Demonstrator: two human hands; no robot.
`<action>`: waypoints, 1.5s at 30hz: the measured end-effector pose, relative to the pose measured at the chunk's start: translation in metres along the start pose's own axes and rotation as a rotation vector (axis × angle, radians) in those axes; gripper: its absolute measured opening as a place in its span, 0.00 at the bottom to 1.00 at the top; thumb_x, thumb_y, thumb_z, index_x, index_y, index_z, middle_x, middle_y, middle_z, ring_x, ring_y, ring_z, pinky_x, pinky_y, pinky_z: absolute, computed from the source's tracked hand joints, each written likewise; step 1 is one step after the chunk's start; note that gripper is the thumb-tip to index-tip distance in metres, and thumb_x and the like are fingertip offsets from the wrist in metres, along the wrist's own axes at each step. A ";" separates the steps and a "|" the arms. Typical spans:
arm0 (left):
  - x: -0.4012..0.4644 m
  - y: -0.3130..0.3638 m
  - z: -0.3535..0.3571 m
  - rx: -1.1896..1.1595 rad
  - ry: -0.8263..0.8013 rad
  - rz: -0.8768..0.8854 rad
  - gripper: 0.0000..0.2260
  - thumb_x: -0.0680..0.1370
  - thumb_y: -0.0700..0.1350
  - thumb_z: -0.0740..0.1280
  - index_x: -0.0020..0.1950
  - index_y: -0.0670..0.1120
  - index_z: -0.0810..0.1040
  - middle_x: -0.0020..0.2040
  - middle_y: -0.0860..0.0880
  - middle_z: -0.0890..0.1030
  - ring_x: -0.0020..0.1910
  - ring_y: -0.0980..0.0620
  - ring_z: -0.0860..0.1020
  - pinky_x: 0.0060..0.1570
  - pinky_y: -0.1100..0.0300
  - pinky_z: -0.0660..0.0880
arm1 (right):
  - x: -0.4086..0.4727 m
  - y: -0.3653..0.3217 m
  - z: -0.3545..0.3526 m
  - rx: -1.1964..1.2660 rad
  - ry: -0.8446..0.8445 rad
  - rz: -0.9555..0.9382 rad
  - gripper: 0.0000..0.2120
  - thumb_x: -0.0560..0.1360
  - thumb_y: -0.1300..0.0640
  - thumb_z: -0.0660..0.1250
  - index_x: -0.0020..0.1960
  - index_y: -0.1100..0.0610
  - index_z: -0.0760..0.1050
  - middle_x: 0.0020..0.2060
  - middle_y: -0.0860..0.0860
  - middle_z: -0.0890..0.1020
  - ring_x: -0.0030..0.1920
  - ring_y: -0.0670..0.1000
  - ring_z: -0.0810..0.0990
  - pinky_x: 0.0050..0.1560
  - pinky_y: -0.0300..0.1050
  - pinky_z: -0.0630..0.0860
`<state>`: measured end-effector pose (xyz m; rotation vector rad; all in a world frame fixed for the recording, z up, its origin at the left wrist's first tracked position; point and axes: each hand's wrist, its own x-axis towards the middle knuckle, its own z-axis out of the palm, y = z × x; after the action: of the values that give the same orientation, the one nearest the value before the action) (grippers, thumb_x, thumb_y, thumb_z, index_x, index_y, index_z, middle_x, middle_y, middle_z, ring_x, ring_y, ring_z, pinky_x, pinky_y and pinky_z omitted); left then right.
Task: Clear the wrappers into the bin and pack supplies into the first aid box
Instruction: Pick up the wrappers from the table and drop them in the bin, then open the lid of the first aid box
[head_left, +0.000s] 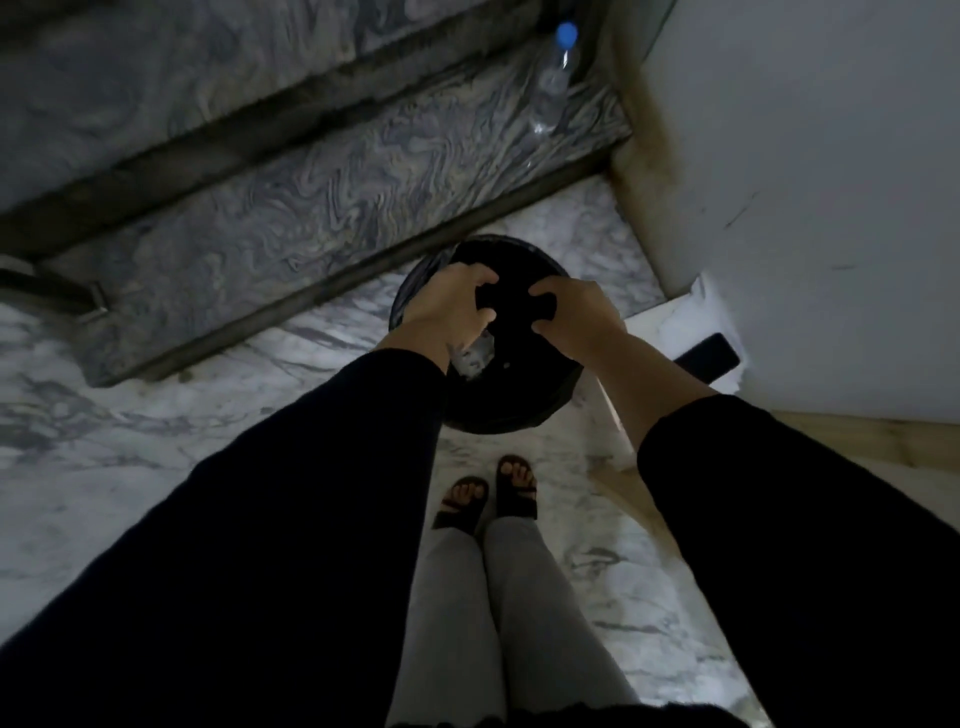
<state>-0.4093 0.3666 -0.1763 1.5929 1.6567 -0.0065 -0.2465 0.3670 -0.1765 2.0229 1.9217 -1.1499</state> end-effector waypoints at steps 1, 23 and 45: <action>-0.006 0.009 -0.009 0.021 -0.006 0.030 0.20 0.78 0.43 0.67 0.70 0.48 0.71 0.70 0.46 0.72 0.68 0.45 0.71 0.66 0.51 0.71 | -0.010 -0.002 -0.009 -0.006 0.018 0.006 0.22 0.74 0.59 0.68 0.67 0.49 0.71 0.65 0.55 0.75 0.62 0.57 0.76 0.56 0.49 0.76; -0.196 0.320 0.002 0.505 -0.130 0.900 0.17 0.78 0.44 0.66 0.68 0.48 0.73 0.67 0.48 0.76 0.66 0.47 0.74 0.64 0.53 0.72 | -0.378 0.111 -0.147 0.104 0.720 0.518 0.20 0.75 0.55 0.67 0.66 0.50 0.71 0.66 0.53 0.74 0.66 0.56 0.73 0.62 0.49 0.72; -0.231 0.488 0.196 0.570 -0.058 1.292 0.30 0.79 0.40 0.65 0.77 0.53 0.57 0.79 0.52 0.57 0.78 0.49 0.54 0.74 0.51 0.59 | -0.452 0.308 -0.148 -0.066 0.889 0.657 0.29 0.79 0.55 0.61 0.76 0.52 0.53 0.77 0.55 0.55 0.78 0.56 0.50 0.77 0.55 0.49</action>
<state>0.0713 0.1704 0.0700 2.7883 0.3222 0.1479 0.1377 0.0303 0.0697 3.0591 1.2213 -0.0067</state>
